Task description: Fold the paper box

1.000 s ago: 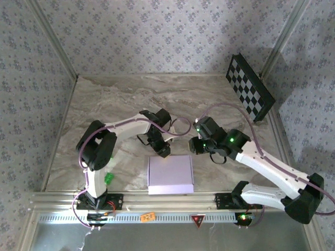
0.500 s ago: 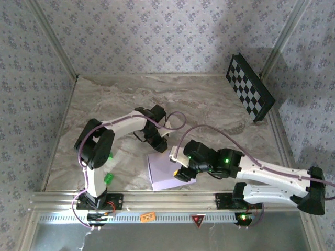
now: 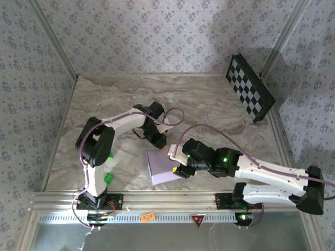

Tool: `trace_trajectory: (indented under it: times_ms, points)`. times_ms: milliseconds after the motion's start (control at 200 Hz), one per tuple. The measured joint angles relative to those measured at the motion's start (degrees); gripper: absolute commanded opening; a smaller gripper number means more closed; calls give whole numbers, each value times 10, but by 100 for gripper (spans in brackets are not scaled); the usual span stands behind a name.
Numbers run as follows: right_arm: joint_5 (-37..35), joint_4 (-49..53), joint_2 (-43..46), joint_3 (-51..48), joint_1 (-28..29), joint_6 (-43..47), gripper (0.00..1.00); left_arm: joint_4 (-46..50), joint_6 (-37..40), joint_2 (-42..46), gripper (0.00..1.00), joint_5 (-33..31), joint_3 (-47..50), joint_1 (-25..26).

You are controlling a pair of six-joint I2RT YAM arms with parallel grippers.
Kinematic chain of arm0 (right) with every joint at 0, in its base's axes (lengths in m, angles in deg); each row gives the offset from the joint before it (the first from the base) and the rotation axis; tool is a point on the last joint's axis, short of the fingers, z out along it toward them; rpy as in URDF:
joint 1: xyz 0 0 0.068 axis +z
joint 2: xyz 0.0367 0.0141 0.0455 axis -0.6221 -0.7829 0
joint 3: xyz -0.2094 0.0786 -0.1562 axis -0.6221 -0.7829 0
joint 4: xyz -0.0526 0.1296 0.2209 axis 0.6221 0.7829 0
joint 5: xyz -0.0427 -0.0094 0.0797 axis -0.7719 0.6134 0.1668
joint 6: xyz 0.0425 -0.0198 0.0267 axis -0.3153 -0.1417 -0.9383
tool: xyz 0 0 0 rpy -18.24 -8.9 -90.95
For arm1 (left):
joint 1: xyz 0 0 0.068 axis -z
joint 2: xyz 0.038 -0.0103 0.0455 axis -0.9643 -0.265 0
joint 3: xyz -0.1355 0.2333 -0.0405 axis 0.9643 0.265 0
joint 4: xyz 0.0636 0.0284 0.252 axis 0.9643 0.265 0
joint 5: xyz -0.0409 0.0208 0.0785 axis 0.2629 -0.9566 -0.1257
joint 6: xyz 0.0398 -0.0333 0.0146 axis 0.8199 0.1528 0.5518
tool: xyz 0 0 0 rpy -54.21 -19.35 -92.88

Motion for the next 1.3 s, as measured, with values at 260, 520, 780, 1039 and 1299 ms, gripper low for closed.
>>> trace_trajectory:
  times_ms: [260, 520, 780, 1039, 1299]
  points:
    - [-34, -1, -8, 7, -18, -39, 65, -10, 1, -16, 14, -19, -4, -11]
    - [-66, -19, -58, 67, -68, -199, 56, -3, 2, -28, 14, -33, -10, -17]
    - [-80, -59, -87, 86, -79, -338, 49, 1, 5, -39, 16, -34, -19, -22]
    - [-81, -36, -67, 74, -103, -394, 49, 20, 16, -28, 38, -25, -21, -17]
    - [-81, -14, 14, 43, -146, -411, 48, 43, 37, -6, 44, 1, -21, 34]
